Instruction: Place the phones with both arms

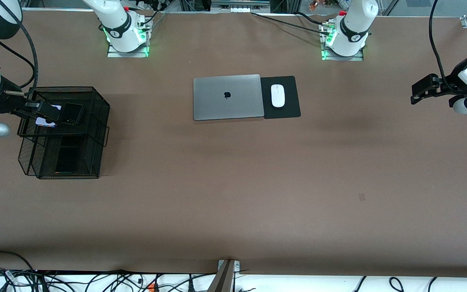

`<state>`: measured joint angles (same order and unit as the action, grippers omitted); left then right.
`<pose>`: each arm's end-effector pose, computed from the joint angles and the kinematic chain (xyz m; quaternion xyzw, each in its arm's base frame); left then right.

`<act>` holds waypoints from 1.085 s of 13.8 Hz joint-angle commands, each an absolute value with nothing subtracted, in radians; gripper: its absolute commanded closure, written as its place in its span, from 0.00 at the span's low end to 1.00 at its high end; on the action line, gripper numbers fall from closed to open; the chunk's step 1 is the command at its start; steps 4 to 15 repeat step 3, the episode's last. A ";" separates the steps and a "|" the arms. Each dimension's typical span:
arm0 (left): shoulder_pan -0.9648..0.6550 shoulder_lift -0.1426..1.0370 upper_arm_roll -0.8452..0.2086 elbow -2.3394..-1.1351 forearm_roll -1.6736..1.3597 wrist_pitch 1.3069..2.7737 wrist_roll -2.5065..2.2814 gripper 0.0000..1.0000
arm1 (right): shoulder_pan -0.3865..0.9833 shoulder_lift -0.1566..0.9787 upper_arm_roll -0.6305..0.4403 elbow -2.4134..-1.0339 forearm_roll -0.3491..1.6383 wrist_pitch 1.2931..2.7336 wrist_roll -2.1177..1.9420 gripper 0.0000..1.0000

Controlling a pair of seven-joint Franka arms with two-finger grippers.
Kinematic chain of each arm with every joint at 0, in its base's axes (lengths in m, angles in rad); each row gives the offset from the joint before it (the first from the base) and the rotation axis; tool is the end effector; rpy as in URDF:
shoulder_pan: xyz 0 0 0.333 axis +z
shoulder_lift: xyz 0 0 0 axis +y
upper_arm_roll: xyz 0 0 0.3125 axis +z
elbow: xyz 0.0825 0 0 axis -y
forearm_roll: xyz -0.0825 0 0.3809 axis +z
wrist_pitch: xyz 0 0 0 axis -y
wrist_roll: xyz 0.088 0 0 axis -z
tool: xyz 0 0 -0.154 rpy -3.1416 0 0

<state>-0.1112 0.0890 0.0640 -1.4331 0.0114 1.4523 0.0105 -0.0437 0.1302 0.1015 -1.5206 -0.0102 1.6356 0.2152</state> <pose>0.5628 -0.0263 0.5782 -0.9990 0.0284 0.0346 0.0092 0.5934 0.0297 0.5290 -0.9969 0.0786 0.0074 0.0005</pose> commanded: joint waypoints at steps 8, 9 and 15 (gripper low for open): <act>-0.110 0.083 0.060 -1.428 0.008 1.448 0.011 0.00 | -0.069 0.094 0.124 -1.559 -0.017 1.631 0.218 0.00; -0.110 0.083 0.060 -1.428 0.008 1.448 0.011 0.00 | -0.069 0.094 0.124 -1.559 -0.017 1.631 0.218 0.00; -0.110 0.083 0.060 -1.428 0.008 1.448 0.011 0.00 | -0.069 0.094 0.124 -1.559 -0.017 1.631 0.218 0.00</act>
